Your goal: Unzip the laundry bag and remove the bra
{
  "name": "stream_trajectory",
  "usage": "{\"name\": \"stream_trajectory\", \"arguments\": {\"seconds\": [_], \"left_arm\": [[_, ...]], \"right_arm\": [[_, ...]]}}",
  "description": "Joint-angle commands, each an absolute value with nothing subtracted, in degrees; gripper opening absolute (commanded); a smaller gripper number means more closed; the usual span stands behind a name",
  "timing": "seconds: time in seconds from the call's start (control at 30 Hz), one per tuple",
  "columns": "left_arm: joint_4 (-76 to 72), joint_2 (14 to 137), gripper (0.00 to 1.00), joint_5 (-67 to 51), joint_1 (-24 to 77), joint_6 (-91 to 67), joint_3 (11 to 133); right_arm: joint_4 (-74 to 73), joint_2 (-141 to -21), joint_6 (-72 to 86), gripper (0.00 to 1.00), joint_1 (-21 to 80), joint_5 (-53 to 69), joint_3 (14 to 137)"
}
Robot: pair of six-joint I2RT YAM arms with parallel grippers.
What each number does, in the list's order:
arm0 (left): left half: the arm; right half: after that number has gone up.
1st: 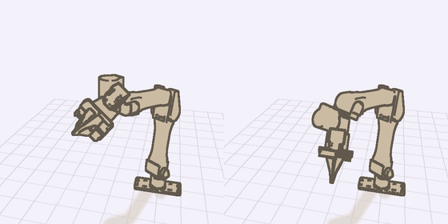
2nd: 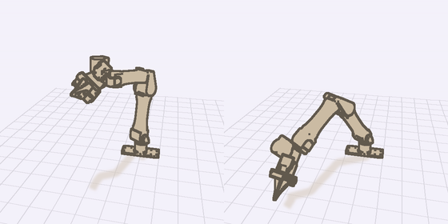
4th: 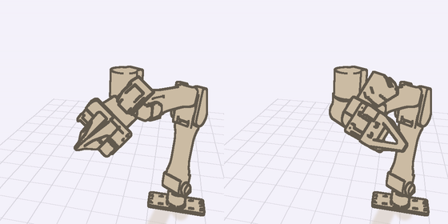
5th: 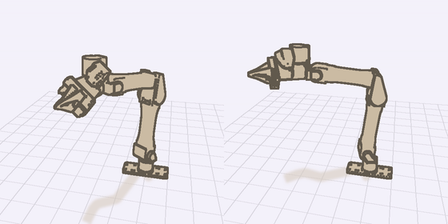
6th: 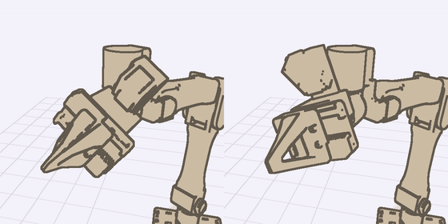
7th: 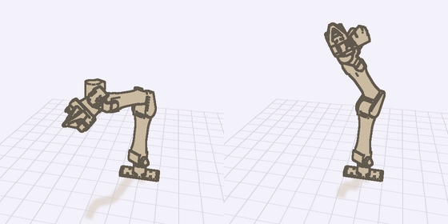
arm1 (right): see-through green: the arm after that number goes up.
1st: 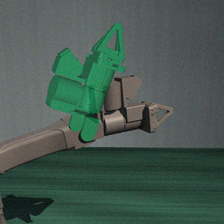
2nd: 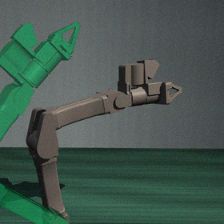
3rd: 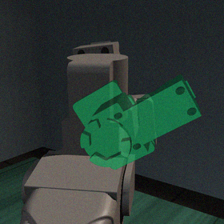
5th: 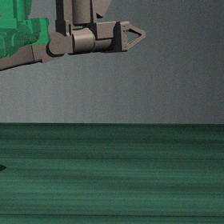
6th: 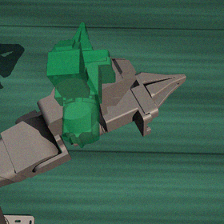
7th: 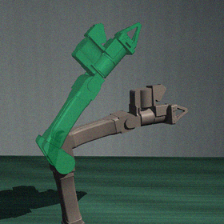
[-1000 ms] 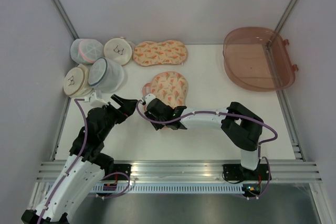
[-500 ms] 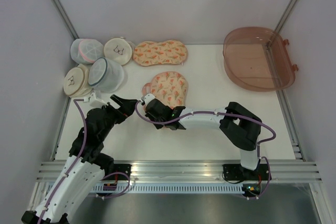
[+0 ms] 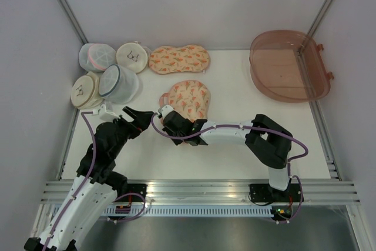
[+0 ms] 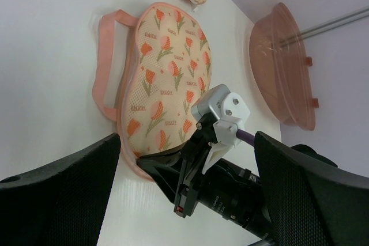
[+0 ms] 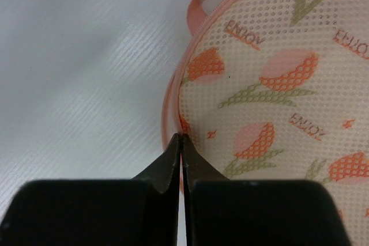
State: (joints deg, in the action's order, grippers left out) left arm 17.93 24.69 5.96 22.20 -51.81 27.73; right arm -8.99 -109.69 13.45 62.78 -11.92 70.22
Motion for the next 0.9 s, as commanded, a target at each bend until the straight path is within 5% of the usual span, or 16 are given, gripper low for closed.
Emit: {"name": "stream_trajectory", "arguments": {"seconds": [0.0,0.4,0.57,0.87], "left_arm": [[17.8,24.1,0.99,6.9,22.0,-52.1,27.9],[17.4,25.4,1.00,6.9,22.0,-52.0,27.9],[16.3,27.2,0.99,5.8,22.0,-51.9,27.9],[14.1,31.5,0.99,3.3,22.1,-52.1,28.7]], "right_arm": [[-8.6,-108.7,13.4,0.01,63.0,-14.0,71.0],[-6.6,-86.6,21.3,0.00,62.1,-36.2,60.7],[-17.8,-81.2,38.2,0.00,59.3,-53.9,58.2],[-35.0,-74.8,69.0,0.00,53.8,-62.8,49.3]]}}
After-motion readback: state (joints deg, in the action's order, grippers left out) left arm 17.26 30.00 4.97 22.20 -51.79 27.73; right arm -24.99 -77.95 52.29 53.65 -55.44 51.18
